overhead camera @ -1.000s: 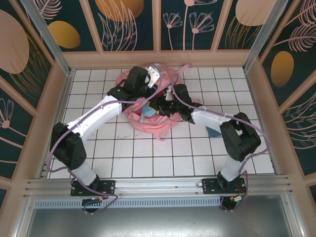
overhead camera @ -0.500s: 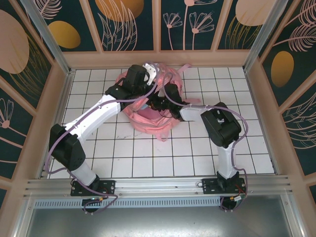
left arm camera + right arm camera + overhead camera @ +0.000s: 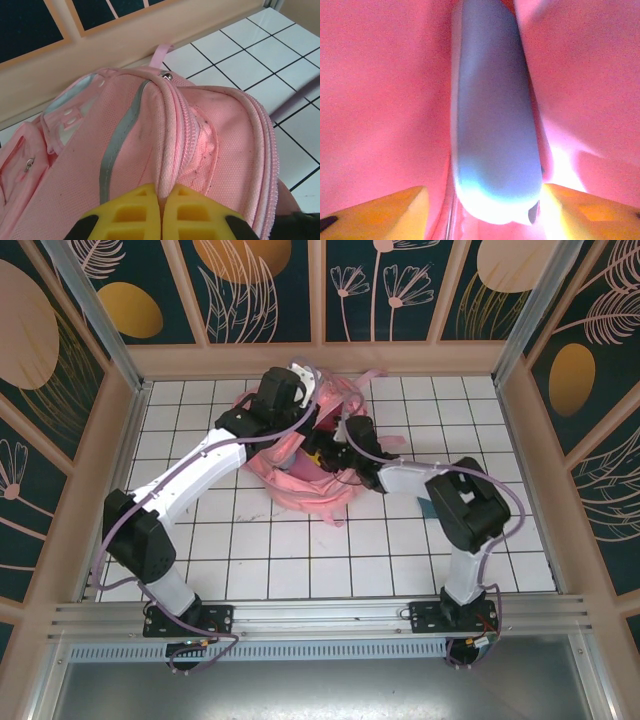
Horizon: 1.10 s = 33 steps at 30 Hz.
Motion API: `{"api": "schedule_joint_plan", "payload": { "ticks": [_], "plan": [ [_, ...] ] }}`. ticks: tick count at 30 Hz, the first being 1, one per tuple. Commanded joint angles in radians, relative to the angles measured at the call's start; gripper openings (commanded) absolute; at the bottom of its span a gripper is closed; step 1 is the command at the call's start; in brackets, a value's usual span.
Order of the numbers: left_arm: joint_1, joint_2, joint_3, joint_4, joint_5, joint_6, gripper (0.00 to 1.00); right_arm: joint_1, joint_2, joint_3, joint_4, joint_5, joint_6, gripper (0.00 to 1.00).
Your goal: Pack books, pencil case, and school supplies into a backpack
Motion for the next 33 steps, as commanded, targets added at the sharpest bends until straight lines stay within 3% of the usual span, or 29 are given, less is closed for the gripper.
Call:
{"api": "schedule_joint_plan", "payload": {
  "ticks": [1, 8, 17, 21, 24, 26, 28, 33],
  "plan": [
    [-0.006, -0.013, 0.089, 0.157, -0.003, -0.051, 0.0, -0.012, -0.124, -0.077, 0.004, 0.017, 0.034, 0.56],
    [-0.006, 0.1, 0.171, 0.107, 0.075, -0.118, 0.0, -0.028, -0.354, -0.271, -0.107, 0.144, 0.057, 0.51],
    [-0.005, 0.292, 0.337, 0.116, 0.218, -0.213, 0.0, 0.026, -0.613, -0.321, -0.543, 0.513, -0.12, 0.51],
    [-0.005, 0.279, 0.309, 0.108, 0.2, -0.265, 0.57, 0.051, -0.663, -0.326, -0.636, 0.583, -0.139, 0.52],
    [0.002, 0.204, 0.215, 0.118, 0.128, -0.317, 0.82, 0.066, -0.676, -0.325, -0.659, 0.605, -0.139, 0.54],
    [0.018, 0.133, 0.121, 0.135, 0.089, -0.36, 0.91, 0.075, -0.673, -0.319, -0.662, 0.61, -0.14, 0.55],
    [0.046, 0.053, 0.011, 0.154, 0.077, -0.421, 0.94, 0.093, -0.665, -0.308, -0.658, 0.616, -0.141, 0.58],
    [0.201, -0.152, -0.35, 0.217, 0.167, -0.674, 0.91, 0.131, -0.619, -0.276, -0.638, 0.61, -0.154, 0.66]
  ]
}}
